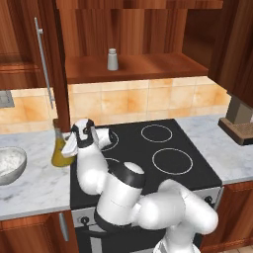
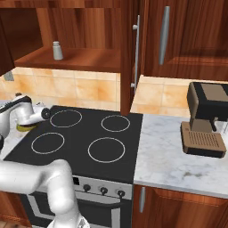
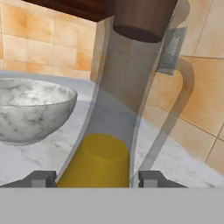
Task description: Retrieve the bottle and the shaker from the cabinet and place them next to the mixing bowl on the counter. Then add garlic from the fridge to the mixing bowl.
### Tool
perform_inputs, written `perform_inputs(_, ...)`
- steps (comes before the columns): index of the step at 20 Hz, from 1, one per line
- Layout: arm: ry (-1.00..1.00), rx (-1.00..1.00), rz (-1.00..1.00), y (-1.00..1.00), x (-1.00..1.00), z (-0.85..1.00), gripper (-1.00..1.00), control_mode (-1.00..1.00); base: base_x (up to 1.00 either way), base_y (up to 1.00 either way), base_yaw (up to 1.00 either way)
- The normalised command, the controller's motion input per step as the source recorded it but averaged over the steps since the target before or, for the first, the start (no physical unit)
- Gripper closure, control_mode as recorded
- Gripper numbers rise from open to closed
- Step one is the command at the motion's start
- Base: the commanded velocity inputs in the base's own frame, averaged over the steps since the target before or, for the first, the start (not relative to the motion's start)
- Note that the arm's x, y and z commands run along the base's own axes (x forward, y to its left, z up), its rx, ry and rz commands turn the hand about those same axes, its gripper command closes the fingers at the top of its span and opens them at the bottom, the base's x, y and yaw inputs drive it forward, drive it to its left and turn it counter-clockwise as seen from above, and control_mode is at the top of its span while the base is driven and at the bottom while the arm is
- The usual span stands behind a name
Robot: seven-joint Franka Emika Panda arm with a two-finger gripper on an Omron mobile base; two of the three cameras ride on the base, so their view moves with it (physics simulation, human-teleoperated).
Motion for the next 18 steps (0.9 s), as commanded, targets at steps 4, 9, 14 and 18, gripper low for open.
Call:
perform_inputs(4, 0.01, 0.06, 0.18, 0.58, 0.40, -0.39, 1.00, -1.00, 0.00, 0.00, 0.00)
perform_inputs(9, 0.00, 0.09, 0.17, 0.75, 0.05, -0.56, 1.00, -1.00, 0.00, 0.00, 0.00)
perform_inputs(14, 0.00, 0.12, 0.13, 0.77, 0.00, -0.60, 1.00, -1.00, 0.00, 0.00, 0.00)
perform_inputs(18, 0.01, 0.12, 0.04, 0.82, -0.04, -0.55, 1.00, -1.00, 0.00, 0.00, 0.00)
